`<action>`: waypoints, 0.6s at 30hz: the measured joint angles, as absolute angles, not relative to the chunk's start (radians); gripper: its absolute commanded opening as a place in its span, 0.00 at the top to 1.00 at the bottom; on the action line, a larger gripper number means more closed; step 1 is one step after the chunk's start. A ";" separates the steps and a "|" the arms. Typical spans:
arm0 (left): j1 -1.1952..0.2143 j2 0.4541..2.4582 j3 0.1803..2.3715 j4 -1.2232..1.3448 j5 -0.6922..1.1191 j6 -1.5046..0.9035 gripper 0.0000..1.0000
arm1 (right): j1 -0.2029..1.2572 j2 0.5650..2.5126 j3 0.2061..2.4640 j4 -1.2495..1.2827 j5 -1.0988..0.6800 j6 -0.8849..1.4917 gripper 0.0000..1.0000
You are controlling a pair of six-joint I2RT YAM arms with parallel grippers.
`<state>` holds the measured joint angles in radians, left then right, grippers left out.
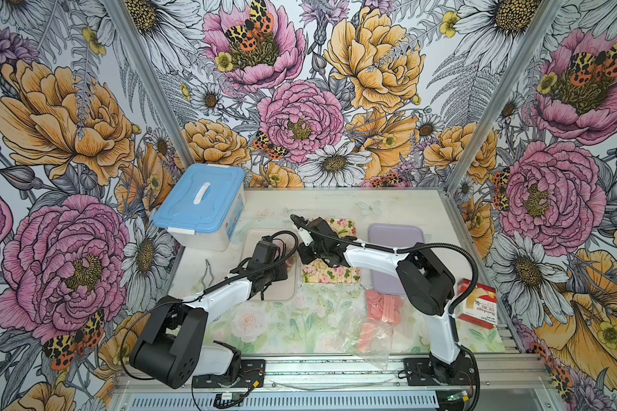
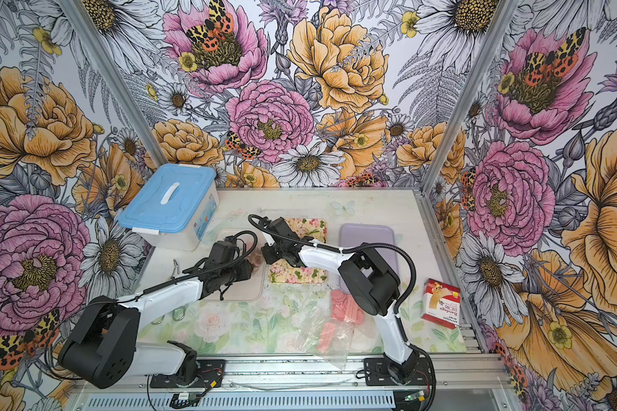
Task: Pour cookies out of the ziploc bag
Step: 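Pour the cookies out of the ziploc bag onto the tray.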
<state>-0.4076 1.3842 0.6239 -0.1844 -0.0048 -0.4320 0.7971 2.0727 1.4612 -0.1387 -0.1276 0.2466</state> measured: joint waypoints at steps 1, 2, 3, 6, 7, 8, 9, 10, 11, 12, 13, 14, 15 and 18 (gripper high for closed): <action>-0.417 1.400 0.629 -0.186 -0.005 -0.429 0.59 | 0.797 2.073 1.461 -0.138 -0.128 0.247 1.00; -0.427 1.416 0.636 -0.189 -0.006 -0.427 0.58 | 0.797 2.073 1.461 -0.138 -0.128 0.247 1.00; -0.433 1.426 0.640 -0.191 -0.006 -0.426 0.58 | 0.797 2.073 1.461 -0.138 -0.128 0.247 1.00; -0.448 1.452 0.651 -0.195 -0.006 -0.422 0.58 | 0.797 2.073 1.461 -0.138 -0.128 0.247 1.00; -0.449 1.460 0.656 -0.198 -0.007 -0.421 0.58 | 0.797 2.073 1.461 -0.138 -0.128 0.249 1.00; -0.450 1.467 0.659 -0.199 -0.010 -0.419 0.58 | 0.797 2.073 1.461 -0.138 -0.128 0.250 1.00; -0.450 1.471 0.660 -0.199 -0.015 -0.419 0.58 | 0.797 2.073 1.461 -0.138 -0.128 0.250 1.00; -0.450 1.475 0.661 -0.201 -0.020 -0.419 0.59 | 0.797 2.073 1.461 -0.138 -0.128 0.252 1.00; -0.450 1.480 0.662 -0.205 -0.029 -0.419 0.59 | 0.797 2.073 1.461 -0.138 -0.128 0.253 1.00; -0.450 1.484 0.664 -0.207 -0.036 -0.419 0.59 | 0.797 2.073 1.461 -0.138 -0.128 0.253 1.00; -0.450 1.489 0.665 -0.208 -0.041 -0.419 0.60 | 0.797 2.073 1.461 -0.138 -0.128 0.253 1.00; -0.450 1.494 0.667 -0.210 -0.048 -0.419 0.62 | 0.797 2.073 1.461 -0.138 -0.128 0.253 1.00; -0.450 1.499 0.668 -0.210 -0.054 -0.419 0.64 | 0.797 2.073 1.461 -0.138 -0.128 0.253 1.00; -0.450 1.519 0.673 -0.202 -0.073 -0.418 0.66 | 0.797 2.073 1.461 -0.138 -0.128 0.253 1.00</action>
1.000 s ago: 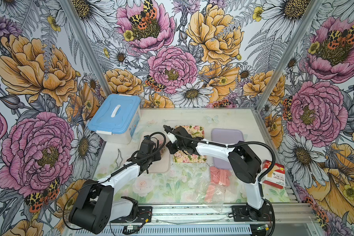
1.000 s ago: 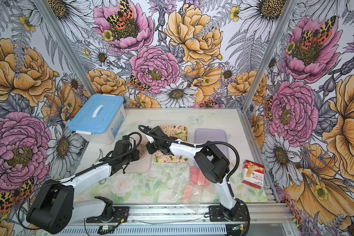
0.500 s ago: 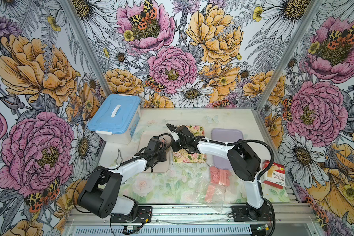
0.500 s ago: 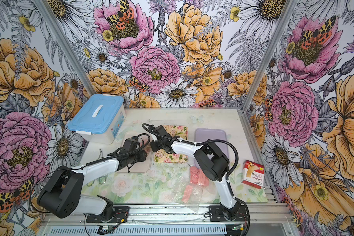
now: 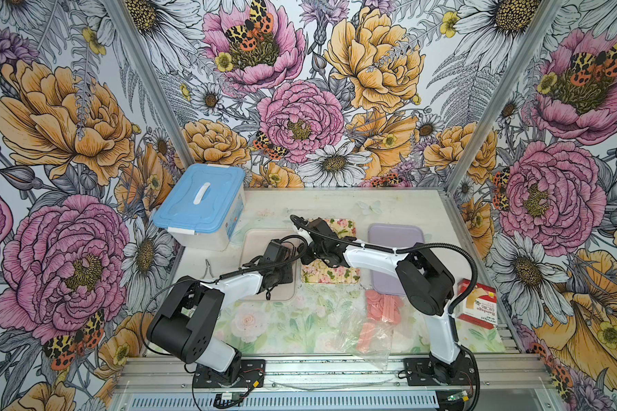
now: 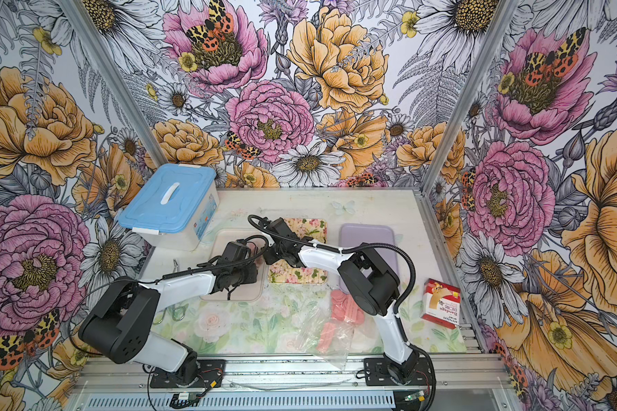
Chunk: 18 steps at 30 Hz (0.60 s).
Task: Pour cookies out of the ziploc bag
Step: 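Pour the cookies out of the ziploc bag onto the tray.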
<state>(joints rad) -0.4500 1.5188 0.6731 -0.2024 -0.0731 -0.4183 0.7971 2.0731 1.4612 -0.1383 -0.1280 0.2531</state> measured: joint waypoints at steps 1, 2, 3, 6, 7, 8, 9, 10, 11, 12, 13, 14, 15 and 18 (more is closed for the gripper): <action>-0.450 1.525 0.678 -0.198 -0.080 -0.418 0.67 | 0.797 2.073 1.461 -0.138 -0.128 0.253 1.00; -0.450 1.534 0.684 -0.193 -0.088 -0.418 0.70 | 0.797 2.073 1.461 -0.138 -0.128 0.253 1.00; -0.450 1.542 0.688 -0.189 -0.094 -0.418 0.76 | 0.797 2.073 1.461 -0.138 -0.128 0.253 1.00; -0.450 1.566 0.703 -0.175 -0.110 -0.414 0.92 | 0.797 2.073 1.461 -0.138 -0.128 0.253 1.00; -0.450 1.571 0.706 -0.172 -0.113 -0.412 0.98 | 0.797 2.073 1.461 -0.138 -0.128 0.253 1.00; -0.450 1.574 0.706 -0.169 -0.115 -0.412 1.00 | 0.797 2.073 1.461 -0.138 -0.129 0.253 1.00; -0.450 1.575 0.707 -0.168 -0.116 -0.414 1.00 | 0.797 2.073 1.461 -0.138 -0.129 0.253 1.00; -0.450 1.575 0.707 -0.168 -0.116 -0.416 1.00 | 0.797 2.073 1.461 -0.138 -0.129 0.253 1.00; -0.450 1.575 0.707 -0.168 -0.116 -0.416 1.00 | 0.797 2.073 1.461 -0.138 -0.129 0.253 1.00; -0.449 1.573 0.707 -0.168 -0.116 -0.416 1.00 | 0.797 2.073 1.461 -0.138 -0.129 0.253 1.00; -0.449 1.570 0.706 -0.170 -0.116 -0.416 1.00 | 0.797 2.073 1.461 -0.138 -0.130 0.253 1.00; -0.448 1.565 0.704 -0.172 -0.116 -0.416 1.00 | 0.797 2.073 1.461 -0.138 -0.131 0.253 1.00; -0.448 1.556 0.701 -0.176 -0.115 -0.416 1.00 | 0.797 2.073 1.461 -0.138 -0.132 0.253 1.00; -0.448 1.494 0.683 -0.194 -0.112 -0.416 1.00 | 0.797 2.073 1.461 -0.138 -0.135 0.253 1.00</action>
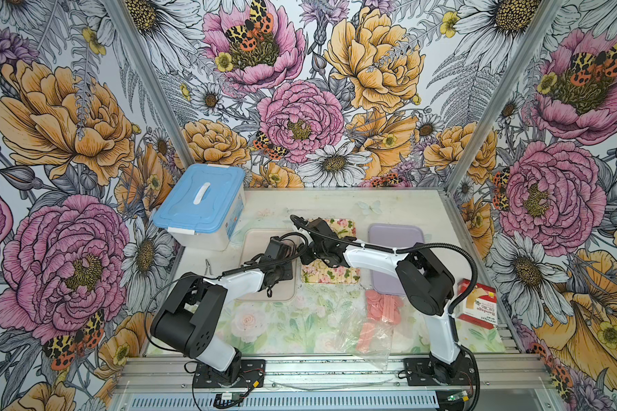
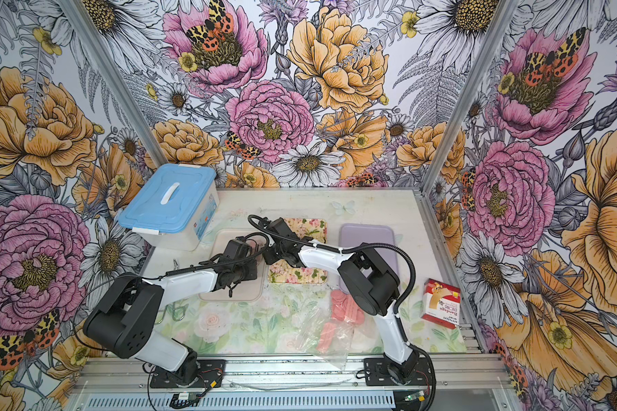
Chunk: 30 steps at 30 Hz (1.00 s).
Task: Pour cookies out of the ziploc bag
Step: 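Pour the cookies out of the ziploc bag onto the tray.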
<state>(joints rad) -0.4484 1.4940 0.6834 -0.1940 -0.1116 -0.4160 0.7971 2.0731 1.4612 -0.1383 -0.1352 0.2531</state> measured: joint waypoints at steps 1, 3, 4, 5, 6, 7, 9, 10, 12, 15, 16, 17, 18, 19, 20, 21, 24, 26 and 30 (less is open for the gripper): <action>-0.448 1.464 0.676 -0.199 -0.111 -0.416 1.00 | 0.797 2.073 1.461 -0.138 -0.136 0.253 1.00; -0.448 1.398 0.662 -0.205 -0.111 -0.417 1.00 | 0.797 2.073 1.461 -0.138 -0.138 0.253 1.00; -0.446 1.361 0.654 -0.208 -0.111 -0.417 1.00 | 0.797 2.073 1.461 -0.138 -0.141 0.254 1.00; -0.442 1.325 0.646 -0.210 -0.111 -0.417 1.00 | 0.797 2.073 1.461 -0.138 -0.145 0.254 1.00; -0.436 1.296 0.640 -0.212 -0.109 -0.419 1.00 | 0.797 2.073 1.461 -0.138 -0.150 0.256 1.00; -0.426 1.268 0.633 -0.213 -0.104 -0.419 1.00 | 0.797 2.073 1.461 -0.138 -0.155 0.257 1.00; -0.401 1.223 0.621 -0.214 -0.093 -0.419 1.00 | 0.797 2.073 1.461 -0.138 -0.176 0.262 1.00; -0.392 1.205 0.616 -0.214 -0.089 -0.419 1.00 | 0.797 2.072 1.461 -0.137 -0.188 0.265 1.00; -0.384 1.168 0.603 -0.221 -0.089 -0.420 1.00 | 0.803 2.070 1.461 -0.138 -0.210 0.270 1.00; -0.381 1.099 0.578 -0.231 -0.089 -0.421 1.00 | 0.807 2.069 1.464 -0.137 -0.244 0.276 1.00; -0.381 1.074 0.570 -0.234 -0.089 -0.422 1.00 | 0.807 2.069 1.469 -0.138 -0.254 0.280 1.00; -0.381 1.050 0.562 -0.237 -0.091 -0.423 1.00 | 0.808 2.069 1.477 -0.138 -0.266 0.285 1.00; -0.381 1.028 0.556 -0.239 -0.096 -0.423 1.00 | 0.808 2.069 1.486 -0.139 -0.272 0.290 1.00; -0.381 1.006 0.550 -0.239 -0.101 -0.423 1.00 | 0.808 2.069 1.501 -0.138 -0.279 0.296 1.00; -0.381 0.984 0.544 -0.238 -0.106 -0.422 1.00 | 0.808 2.070 1.513 -0.138 -0.286 0.299 1.00; -0.381 0.960 0.538 -0.237 -0.114 -0.422 1.00 | 0.808 2.070 1.530 -0.138 -0.294 0.303 1.00; -0.381 0.900 0.522 -0.234 -0.140 -0.419 1.00 | 0.807 2.070 1.562 -0.133 -0.313 0.307 1.00; -0.381 0.875 0.512 -0.228 -0.150 -0.418 1.00 | 0.808 2.070 1.568 -0.127 -0.325 0.307 1.00; -0.378 0.859 0.501 -0.226 -0.181 -0.411 1.00 | 0.809 2.070 1.568 -0.127 -0.340 0.307 1.00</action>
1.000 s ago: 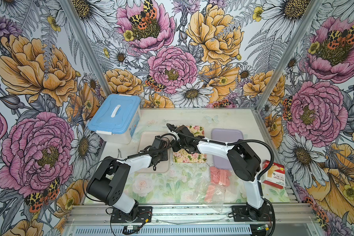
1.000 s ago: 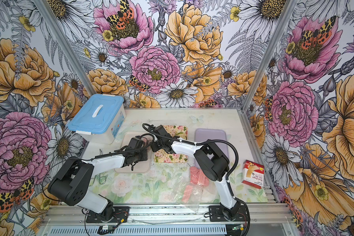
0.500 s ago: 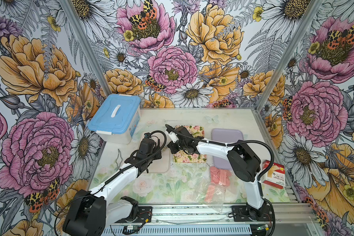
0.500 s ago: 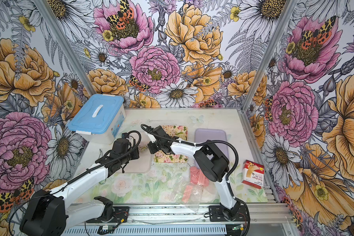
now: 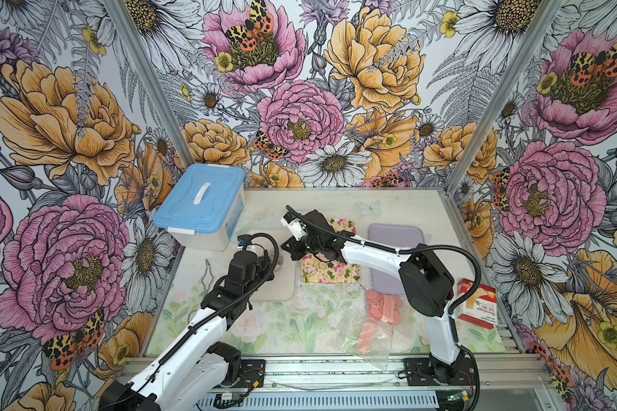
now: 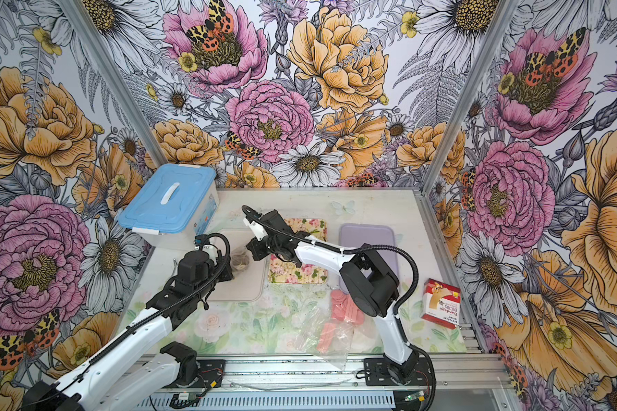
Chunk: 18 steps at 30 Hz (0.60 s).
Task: Pour cookies out of the ziploc bag
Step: 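Pour the cookies out of the ziploc bag onto the tray.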
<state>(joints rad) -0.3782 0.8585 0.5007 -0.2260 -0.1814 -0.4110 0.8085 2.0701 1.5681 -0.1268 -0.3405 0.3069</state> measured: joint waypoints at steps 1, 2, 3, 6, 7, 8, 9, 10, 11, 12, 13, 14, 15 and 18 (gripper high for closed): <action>-0.377 0.859 0.498 -0.223 -0.187 -0.410 1.00 | 0.809 2.070 1.568 -0.127 -0.343 0.307 1.00; -0.376 0.859 0.496 -0.220 -0.192 -0.408 1.00 | 0.808 2.070 1.568 -0.127 -0.345 0.307 1.00; -0.375 0.859 0.495 -0.220 -0.196 -0.407 1.00 | 0.808 2.070 1.568 -0.127 -0.347 0.307 1.00; -0.373 0.859 0.492 -0.209 -0.206 -0.399 1.00 | 0.808 2.070 1.568 -0.127 -0.353 0.307 1.00; -0.371 0.859 0.489 -0.204 -0.208 -0.393 1.00 | 0.808 2.070 1.568 -0.127 -0.353 0.307 1.00; -0.369 0.859 0.487 -0.201 -0.210 -0.392 1.00 | 0.808 2.070 1.568 -0.127 -0.353 0.307 1.00; -0.367 0.859 0.484 -0.196 -0.213 -0.391 1.00 | 0.808 2.070 1.568 -0.127 -0.353 0.307 1.00; -0.366 0.860 0.483 -0.194 -0.215 -0.389 1.00 | 0.808 2.070 1.568 -0.126 -0.353 0.306 1.00; -0.365 0.864 0.483 -0.191 -0.216 -0.388 1.00 | 0.808 2.070 1.568 -0.127 -0.353 0.306 1.00; -0.363 0.869 0.483 -0.186 -0.218 -0.385 1.00 | 0.808 2.070 1.568 -0.127 -0.352 0.306 1.00; -0.360 0.875 0.483 -0.181 -0.219 -0.383 1.00 | 0.808 2.070 1.568 -0.127 -0.349 0.306 1.00; -0.357 0.881 0.483 -0.178 -0.220 -0.381 1.00 | 0.808 2.070 1.568 -0.127 -0.347 0.306 1.00; -0.353 0.888 0.483 -0.175 -0.221 -0.376 1.00 | 0.808 2.070 1.568 -0.127 -0.345 0.305 1.00; -0.343 0.894 0.476 -0.161 -0.221 -0.362 1.00 | 0.808 2.070 1.568 -0.126 -0.341 0.305 1.00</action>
<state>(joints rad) -0.3431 0.8944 0.4755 -0.1608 -0.2214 -0.3618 0.8082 2.0697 1.5681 -0.1265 -0.3412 0.3050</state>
